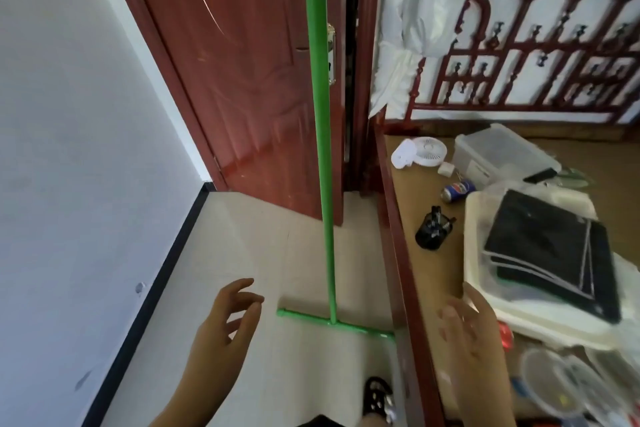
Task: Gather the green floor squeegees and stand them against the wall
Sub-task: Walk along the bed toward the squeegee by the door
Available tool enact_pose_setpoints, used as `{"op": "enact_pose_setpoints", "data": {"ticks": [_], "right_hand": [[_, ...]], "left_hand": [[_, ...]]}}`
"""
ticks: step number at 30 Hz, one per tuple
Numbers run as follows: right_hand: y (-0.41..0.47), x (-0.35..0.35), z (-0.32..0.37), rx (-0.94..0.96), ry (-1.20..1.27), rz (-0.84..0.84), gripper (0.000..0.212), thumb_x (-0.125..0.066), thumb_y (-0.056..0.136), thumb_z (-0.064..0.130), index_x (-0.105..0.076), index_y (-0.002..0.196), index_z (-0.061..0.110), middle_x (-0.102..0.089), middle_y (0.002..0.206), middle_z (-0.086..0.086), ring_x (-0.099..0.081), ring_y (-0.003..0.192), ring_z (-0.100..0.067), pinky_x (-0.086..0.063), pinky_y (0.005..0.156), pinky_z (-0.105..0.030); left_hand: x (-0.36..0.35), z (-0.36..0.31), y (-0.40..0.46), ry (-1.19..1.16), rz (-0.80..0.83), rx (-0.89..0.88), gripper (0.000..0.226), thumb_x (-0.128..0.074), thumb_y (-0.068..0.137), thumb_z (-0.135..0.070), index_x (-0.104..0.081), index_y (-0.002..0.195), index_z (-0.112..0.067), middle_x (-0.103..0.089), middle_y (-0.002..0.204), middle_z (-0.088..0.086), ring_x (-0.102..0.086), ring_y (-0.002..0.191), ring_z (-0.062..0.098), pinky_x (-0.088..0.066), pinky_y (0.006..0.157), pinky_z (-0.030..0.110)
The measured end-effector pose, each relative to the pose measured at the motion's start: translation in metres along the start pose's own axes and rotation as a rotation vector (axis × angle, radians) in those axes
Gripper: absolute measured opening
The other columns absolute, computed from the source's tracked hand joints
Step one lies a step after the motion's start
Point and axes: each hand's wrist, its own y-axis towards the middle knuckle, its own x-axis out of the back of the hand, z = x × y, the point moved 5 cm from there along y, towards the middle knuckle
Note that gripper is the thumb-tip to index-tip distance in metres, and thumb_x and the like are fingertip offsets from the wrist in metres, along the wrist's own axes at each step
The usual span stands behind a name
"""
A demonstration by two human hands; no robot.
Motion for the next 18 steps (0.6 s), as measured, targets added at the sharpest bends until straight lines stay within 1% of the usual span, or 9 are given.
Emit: {"op": "enact_pose_setpoints", "data": {"ticks": [3, 5, 7, 8, 9, 11, 13, 15, 18], "right_hand": [[0.067, -0.023, 0.009, -0.02, -0.009, 0.181, 0.031, -0.055, 0.085, 0.015, -0.045, 0.109, 0.03, -0.055, 0.123, -0.01, -0.057, 0.097, -0.017, -0.046, 0.076, -0.027], [0.105, -0.04, 0.032, 0.07, -0.07, 0.296, 0.027, -0.053, 0.087, 0.026, -0.045, 0.111, 0.037, -0.057, 0.117, 0.003, -0.055, 0.104, -0.01, -0.045, 0.088, -0.033], [0.136, -0.067, 0.064, 0.151, -0.13, 0.458, 0.033, -0.047, 0.09, 0.026, -0.045, 0.12, 0.039, -0.054, 0.116, 0.017, -0.052, 0.102, 0.007, -0.042, 0.09, -0.022], [0.152, -0.083, 0.08, 0.2, -0.163, 0.53, 0.036, -0.047, 0.09, 0.025, -0.044, 0.124, 0.035, -0.054, 0.116, 0.017, -0.051, 0.099, 0.013, -0.043, 0.084, -0.012], [0.167, -0.102, 0.096, 0.25, -0.179, 0.602, 0.037, -0.049, 0.089, 0.023, -0.044, 0.126, 0.031, -0.054, 0.116, 0.015, -0.051, 0.098, 0.015, -0.043, 0.078, -0.006], [0.19, -0.144, 0.128, 0.334, -0.218, 0.764, 0.04, -0.051, 0.087, 0.023, -0.043, 0.126, 0.03, -0.054, 0.118, 0.013, -0.051, 0.105, 0.01, -0.04, 0.079, 0.0], [0.199, -0.188, 0.153, 0.389, -0.253, 0.985, 0.041, -0.052, 0.087, 0.023, -0.042, 0.126, 0.033, -0.056, 0.122, 0.012, -0.051, 0.113, 0.004, -0.041, 0.092, -0.008], [0.205, -0.219, 0.165, 0.417, -0.324, 1.133, 0.03, -0.052, 0.088, 0.023, -0.047, 0.115, 0.034, -0.061, 0.12, 0.006, -0.056, 0.112, -0.006, -0.043, 0.102, -0.031], [0.212, -0.247, 0.17, 0.431, -0.331, 1.229, 0.021, -0.054, 0.086, 0.021, -0.053, 0.101, 0.036, -0.067, 0.11, 0.004, -0.06, 0.107, -0.011, -0.045, 0.102, -0.041]], "left_hand": [[-0.022, -0.011, 0.042, 0.011, -0.052, 0.009, 0.031, -0.05, 0.087, -0.017, -0.045, 0.098, -0.046, -0.064, 0.097, -0.019, -0.058, 0.093, -0.004, -0.043, 0.075, 0.016], [-0.037, -0.027, 0.072, 0.027, -0.072, 0.007, 0.031, -0.049, 0.088, -0.019, -0.044, 0.097, -0.048, -0.067, 0.089, -0.011, -0.057, 0.093, -0.005, -0.044, 0.073, 0.012], [-0.05, -0.045, 0.103, 0.053, -0.086, -0.009, 0.029, -0.048, 0.088, -0.022, -0.042, 0.101, -0.047, -0.063, 0.095, -0.014, -0.057, 0.093, -0.006, -0.045, 0.073, 0.005], [-0.057, -0.053, 0.118, 0.067, -0.089, -0.011, 0.027, -0.047, 0.088, -0.023, -0.042, 0.105, -0.043, -0.062, 0.097, -0.013, -0.058, 0.093, -0.004, -0.045, 0.076, 0.003], [-0.063, -0.058, 0.134, 0.083, -0.088, -0.003, 0.027, -0.047, 0.089, -0.025, -0.042, 0.112, -0.038, -0.062, 0.101, -0.011, -0.058, 0.095, -0.001, -0.045, 0.083, 0.005], [-0.074, -0.065, 0.164, 0.103, -0.085, 0.035, 0.036, -0.046, 0.089, -0.028, -0.04, 0.124, -0.027, -0.059, 0.115, -0.004, -0.056, 0.106, 0.007, -0.046, 0.094, 0.021], [-0.084, -0.068, 0.192, 0.108, -0.051, 0.06, 0.046, -0.049, 0.088, -0.031, -0.035, 0.131, -0.023, -0.054, 0.127, 0.002, -0.051, 0.117, 0.013, -0.043, 0.101, 0.029], [-0.095, -0.071, 0.215, 0.152, 0.039, 0.067, 0.049, -0.052, 0.086, -0.032, -0.035, 0.131, -0.023, -0.052, 0.133, 0.002, -0.048, 0.122, 0.014, -0.04, 0.105, 0.031], [-0.095, -0.074, 0.235, 0.169, 0.046, 0.086, 0.034, -0.052, 0.087, -0.03, -0.048, 0.118, -0.017, -0.061, 0.122, 0.006, -0.057, 0.11, 0.017, -0.043, 0.095, 0.026]]}}
